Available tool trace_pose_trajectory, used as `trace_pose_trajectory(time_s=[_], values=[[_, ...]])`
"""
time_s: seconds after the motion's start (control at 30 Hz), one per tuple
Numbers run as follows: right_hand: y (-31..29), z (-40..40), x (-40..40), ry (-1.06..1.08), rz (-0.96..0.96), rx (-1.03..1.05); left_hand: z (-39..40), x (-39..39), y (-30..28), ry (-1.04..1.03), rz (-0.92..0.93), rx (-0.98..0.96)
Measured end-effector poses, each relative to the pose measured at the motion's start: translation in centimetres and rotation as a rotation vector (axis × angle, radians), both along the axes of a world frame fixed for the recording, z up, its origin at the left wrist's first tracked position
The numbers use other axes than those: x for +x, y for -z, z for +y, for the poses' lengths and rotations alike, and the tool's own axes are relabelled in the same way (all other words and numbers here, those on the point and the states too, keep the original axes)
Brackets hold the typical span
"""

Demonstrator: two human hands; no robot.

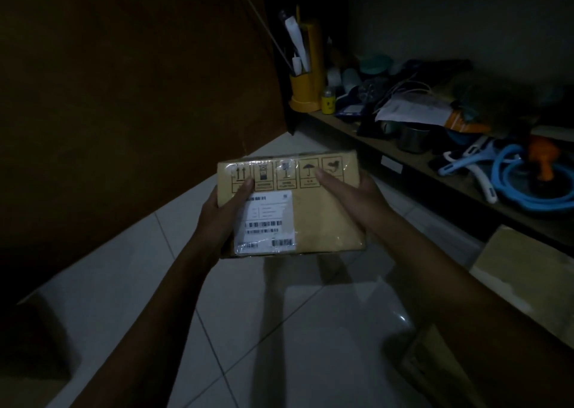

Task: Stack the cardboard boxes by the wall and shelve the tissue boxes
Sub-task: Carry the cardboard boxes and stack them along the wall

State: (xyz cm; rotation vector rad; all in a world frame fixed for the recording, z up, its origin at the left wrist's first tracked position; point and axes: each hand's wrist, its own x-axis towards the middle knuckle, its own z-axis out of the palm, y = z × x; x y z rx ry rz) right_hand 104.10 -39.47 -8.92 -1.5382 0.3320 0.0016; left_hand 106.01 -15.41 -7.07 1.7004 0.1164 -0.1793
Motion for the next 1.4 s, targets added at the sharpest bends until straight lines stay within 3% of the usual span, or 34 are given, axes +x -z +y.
trace_pose_trajectory(time_s=[0.17,0.3,0.5,0.77,1.0,1.17,1.4], values=[[-2.0,-0.9,-0.8,0.030,0.072,0.055,-1.4,0.2,-4.3,0.000,0.005,0.043],[-8.2,-1.0,-1.5,0.018,0.076,0.133,-1.7,-0.2,-10.3,-0.036,-0.037,0.073],[-22.6,0.5,-2.1,0.051,0.065,0.133,-0.7,-1.4,-23.8,-0.100,-0.053,0.138],[-44.0,1.0,-7.8,0.187,0.089,0.190,-0.9,-6.2,-45.9,-0.011,-0.009,0.027],[-59.6,-0.8,-16.8,0.381,0.209,0.179,-3.3,-11.1,-61.9,0.140,0.122,0.016],[-65.3,-2.8,-26.3,0.534,0.204,0.190,-6.9,-16.9,-66.9,0.267,0.118,0.037],[-69.5,-5.4,-46.7,0.805,0.199,0.170,-14.2,-30.9,-70.6,0.566,0.117,0.065]])
